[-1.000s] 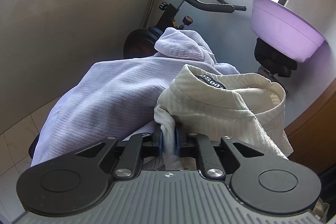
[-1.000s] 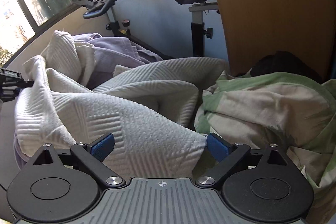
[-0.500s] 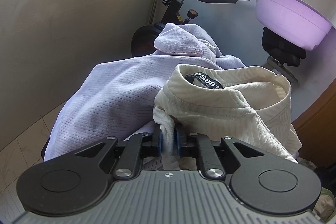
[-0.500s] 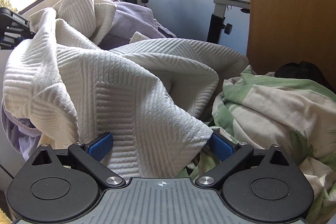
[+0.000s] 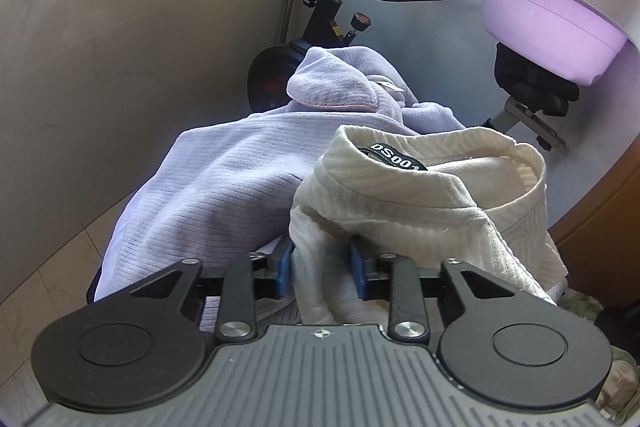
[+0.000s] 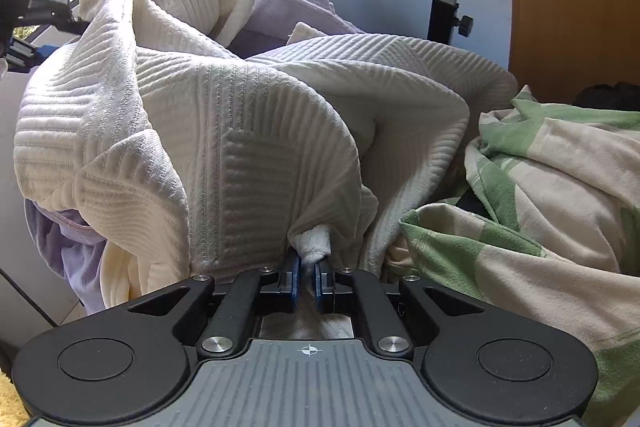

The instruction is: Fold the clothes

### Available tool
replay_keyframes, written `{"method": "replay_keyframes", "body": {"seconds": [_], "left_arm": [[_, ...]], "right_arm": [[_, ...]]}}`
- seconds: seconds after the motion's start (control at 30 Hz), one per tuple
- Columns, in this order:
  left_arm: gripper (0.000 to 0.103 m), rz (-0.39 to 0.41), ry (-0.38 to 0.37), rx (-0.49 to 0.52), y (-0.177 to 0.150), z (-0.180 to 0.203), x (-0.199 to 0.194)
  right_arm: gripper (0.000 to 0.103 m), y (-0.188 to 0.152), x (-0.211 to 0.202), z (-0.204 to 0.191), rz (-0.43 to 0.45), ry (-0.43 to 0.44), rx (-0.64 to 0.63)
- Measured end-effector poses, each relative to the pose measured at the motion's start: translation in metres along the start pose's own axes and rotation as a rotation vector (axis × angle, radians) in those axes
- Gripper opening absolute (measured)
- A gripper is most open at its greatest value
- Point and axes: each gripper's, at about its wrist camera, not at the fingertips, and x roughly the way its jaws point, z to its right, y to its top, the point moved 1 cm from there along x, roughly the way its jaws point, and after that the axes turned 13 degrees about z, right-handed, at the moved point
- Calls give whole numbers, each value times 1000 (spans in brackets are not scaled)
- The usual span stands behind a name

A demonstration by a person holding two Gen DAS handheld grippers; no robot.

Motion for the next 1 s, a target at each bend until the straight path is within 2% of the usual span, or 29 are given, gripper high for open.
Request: {"method": "replay_keyframes", "body": {"seconds": [0.03, 0.07, 0.1, 0.2, 0.3, 0.53, 0.63, 0.67, 0.7, 0.73, 0.77, 0.8, 0.9, 1.0], "left_arm": [[69, 11, -23, 3, 3, 3, -10], [90, 22, -46, 7, 6, 7, -20], [94, 33, -69, 10, 8, 10, -30], [97, 61, -139, 20, 16, 21, -59], [102, -9, -227, 23, 6, 44, -64], [102, -189, -186, 180, -62, 101, -31], [101, -198, -179, 203, -74, 109, -25], [93, -194, -177, 206, -76, 110, -24], [75, -191, -179, 207, -77, 110, -23], [62, -192, -187, 204, -75, 109, -24], [36, -192, -195, 201, -72, 107, -25], [18, -191, -205, 197, -70, 105, -27], [16, -168, -253, 147, -56, 93, -36], [15, -115, -264, 107, -42, 82, -50]], "right_arm": [[6, 0, 0, 0, 2, 2, -3], [6, 0, -1, 0, 6, 5, -3], [6, 0, -1, -1, 10, 7, 0], [6, -2, -3, -1, 19, 9, 10], [6, -3, -3, -2, 24, 13, 12], [6, -3, -15, -10, 42, 76, -4], [6, -8, -23, -14, 42, 108, -1], [6, -9, -25, -15, 44, 119, 1], [6, -10, -28, -15, 44, 131, 6], [6, -12, -30, -16, 44, 144, 14], [6, -13, -32, -17, 43, 157, 22], [6, -14, -33, -18, 43, 163, 25], [7, -18, -35, -20, 47, 158, 21], [15, -19, -38, -19, 53, 122, 13]]}}
